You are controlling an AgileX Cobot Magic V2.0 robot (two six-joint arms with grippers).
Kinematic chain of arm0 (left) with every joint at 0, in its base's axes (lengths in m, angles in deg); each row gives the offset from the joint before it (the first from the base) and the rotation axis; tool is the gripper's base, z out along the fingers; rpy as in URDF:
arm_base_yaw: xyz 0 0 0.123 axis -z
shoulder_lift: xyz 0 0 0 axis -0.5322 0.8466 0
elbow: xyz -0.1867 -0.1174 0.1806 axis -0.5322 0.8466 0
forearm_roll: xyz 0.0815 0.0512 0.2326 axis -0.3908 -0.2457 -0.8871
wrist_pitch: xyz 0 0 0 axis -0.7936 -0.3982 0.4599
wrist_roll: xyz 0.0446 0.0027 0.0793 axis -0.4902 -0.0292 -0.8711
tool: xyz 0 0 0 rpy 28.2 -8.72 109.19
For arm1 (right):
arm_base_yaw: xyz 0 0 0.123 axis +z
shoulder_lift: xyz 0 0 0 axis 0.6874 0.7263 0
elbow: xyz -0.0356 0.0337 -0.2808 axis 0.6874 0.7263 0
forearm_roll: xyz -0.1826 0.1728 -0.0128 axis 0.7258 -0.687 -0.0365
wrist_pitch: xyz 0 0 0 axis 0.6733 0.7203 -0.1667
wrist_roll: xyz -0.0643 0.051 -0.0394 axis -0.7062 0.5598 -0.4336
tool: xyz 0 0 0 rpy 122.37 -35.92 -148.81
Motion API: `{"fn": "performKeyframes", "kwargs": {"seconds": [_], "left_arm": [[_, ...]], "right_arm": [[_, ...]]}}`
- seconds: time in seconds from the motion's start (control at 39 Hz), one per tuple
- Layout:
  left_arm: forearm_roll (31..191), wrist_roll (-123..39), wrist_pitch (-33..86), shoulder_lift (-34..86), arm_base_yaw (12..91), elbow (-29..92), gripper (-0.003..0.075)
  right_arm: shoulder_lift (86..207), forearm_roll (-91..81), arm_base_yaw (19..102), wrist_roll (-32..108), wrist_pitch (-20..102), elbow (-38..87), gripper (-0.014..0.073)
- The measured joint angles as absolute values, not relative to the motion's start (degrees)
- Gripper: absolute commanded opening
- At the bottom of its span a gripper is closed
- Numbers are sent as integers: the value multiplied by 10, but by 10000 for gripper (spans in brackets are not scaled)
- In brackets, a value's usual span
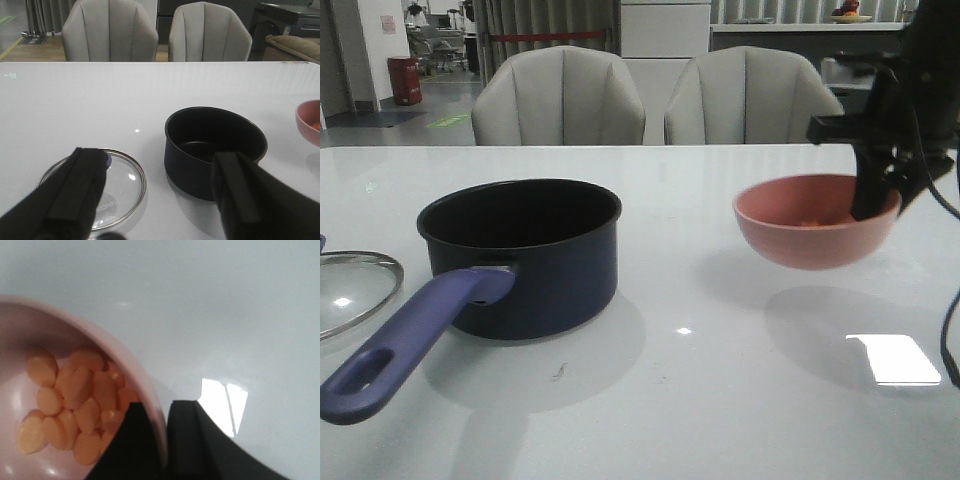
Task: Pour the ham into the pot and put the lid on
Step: 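Grasp the pink bowl rim with the right gripper and lift it, then carry the bowl over the pot and tilt it to pour the pieces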
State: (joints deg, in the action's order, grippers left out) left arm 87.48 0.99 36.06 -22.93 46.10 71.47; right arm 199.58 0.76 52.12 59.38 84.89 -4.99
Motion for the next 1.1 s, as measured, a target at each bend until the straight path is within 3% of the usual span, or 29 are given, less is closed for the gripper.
{"fn": "performKeyframes", "kwargs": {"seconds": [0.44,0.8,1.1], "left_arm": [[875,10,362,-229,461,715,498],[875,10,362,-229,461,715,498],[875,10,362,-229,461,715,498]], "right_arm": [[1989,9,722,594,829,-205,146],[2011,88,792,605,625,-195,146],[2011,126,792,608,407,-78,146]]}}
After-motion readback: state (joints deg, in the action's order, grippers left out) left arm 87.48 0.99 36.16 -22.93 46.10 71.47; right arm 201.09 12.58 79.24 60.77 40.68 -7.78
